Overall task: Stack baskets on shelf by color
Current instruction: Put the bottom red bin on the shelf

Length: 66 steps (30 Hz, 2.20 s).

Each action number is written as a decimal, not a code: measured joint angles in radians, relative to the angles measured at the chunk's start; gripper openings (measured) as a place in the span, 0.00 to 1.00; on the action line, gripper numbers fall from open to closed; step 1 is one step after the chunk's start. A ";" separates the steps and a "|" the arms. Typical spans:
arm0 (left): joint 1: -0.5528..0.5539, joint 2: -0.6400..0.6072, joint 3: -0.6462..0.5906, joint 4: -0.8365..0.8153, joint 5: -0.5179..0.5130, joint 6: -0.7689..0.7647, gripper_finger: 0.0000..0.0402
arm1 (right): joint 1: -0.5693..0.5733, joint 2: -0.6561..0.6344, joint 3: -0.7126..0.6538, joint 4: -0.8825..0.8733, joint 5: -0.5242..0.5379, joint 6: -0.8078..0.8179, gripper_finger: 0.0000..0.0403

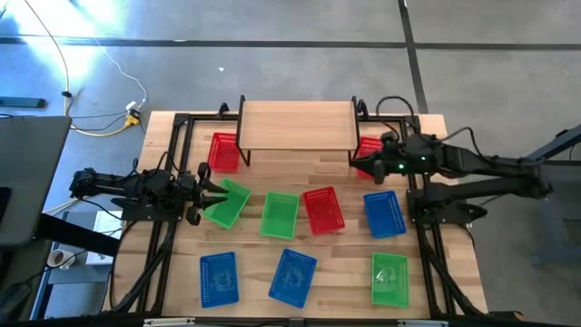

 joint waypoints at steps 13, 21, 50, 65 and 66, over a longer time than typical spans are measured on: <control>0.000 0.000 0.000 0.001 0.000 0.006 0.23 | 0.128 0.276 0.291 -0.435 0.095 0.150 0.22; 0.000 0.000 0.000 0.001 0.001 0.006 0.23 | 0.157 0.376 0.296 -0.467 0.093 0.160 0.22; 0.000 0.000 0.000 0.001 0.004 -0.002 0.23 | 0.199 0.684 0.296 -0.502 0.005 0.317 0.45; 0.000 0.000 0.000 0.000 0.004 -0.002 0.23 | 0.196 0.871 0.296 -0.552 0.001 0.340 0.45; 0.000 0.000 0.000 0.001 0.004 -0.002 0.23 | 0.196 0.878 0.296 -0.548 0.002 0.341 0.45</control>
